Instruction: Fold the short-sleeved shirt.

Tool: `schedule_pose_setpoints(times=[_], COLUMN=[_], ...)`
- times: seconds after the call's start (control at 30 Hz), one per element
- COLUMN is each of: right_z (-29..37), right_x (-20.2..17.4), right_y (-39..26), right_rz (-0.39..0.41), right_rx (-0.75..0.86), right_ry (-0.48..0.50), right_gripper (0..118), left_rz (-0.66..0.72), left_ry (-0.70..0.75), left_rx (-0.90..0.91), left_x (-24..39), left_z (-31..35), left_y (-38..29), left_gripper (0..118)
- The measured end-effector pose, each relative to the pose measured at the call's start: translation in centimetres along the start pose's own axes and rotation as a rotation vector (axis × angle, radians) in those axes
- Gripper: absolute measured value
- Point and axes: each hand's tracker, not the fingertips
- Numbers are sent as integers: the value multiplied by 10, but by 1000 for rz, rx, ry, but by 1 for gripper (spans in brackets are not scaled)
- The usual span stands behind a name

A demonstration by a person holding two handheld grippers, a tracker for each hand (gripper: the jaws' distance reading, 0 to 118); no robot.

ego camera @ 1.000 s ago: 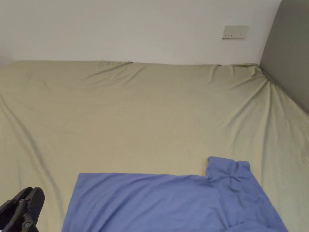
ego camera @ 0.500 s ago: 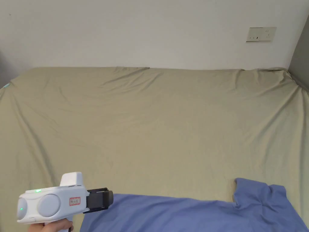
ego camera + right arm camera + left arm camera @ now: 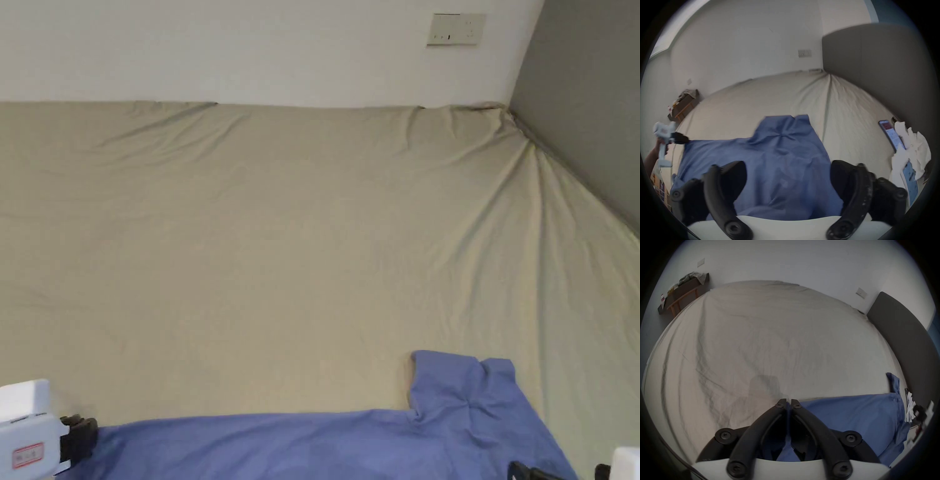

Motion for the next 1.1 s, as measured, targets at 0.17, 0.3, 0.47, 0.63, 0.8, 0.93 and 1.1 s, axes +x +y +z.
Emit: schedule_pose_setpoints(times=[0.17, 0.3, 0.47, 0.63, 0.8, 0.93, 1.1], right_z=[-91, -104, -69, 5, 109, 171, 194], right_x=[48, 39, 37, 43, 35, 32, 33], right_y=[39, 58, 79, 88, 73, 37, -32], right_rz=[-94, -13, -9, -12, 42, 44, 66], right_rx=[-222, -315, -289, -166, -82, -56, -138], right_ry=[-28, -44, 81, 151, 178, 192, 143], right_gripper=[82, 68, 1, 1, 1, 1, 1], left_rz=[30, 14, 36, 21, -26, -33, -12], left_ry=[-34, -21, -17, -57, -54, -36, 14], left_rx=[57, 45, 51, 127, 193, 200, 89], left_x=[4, 7, 9, 11, 6, -2, -17], left_z=[36, 42, 54, 109, 181, 224, 233], left_y=[-11, -19, -17, -9, -24, -61, -131], left_gripper=[3, 3, 3, 3, 3, 3, 3])
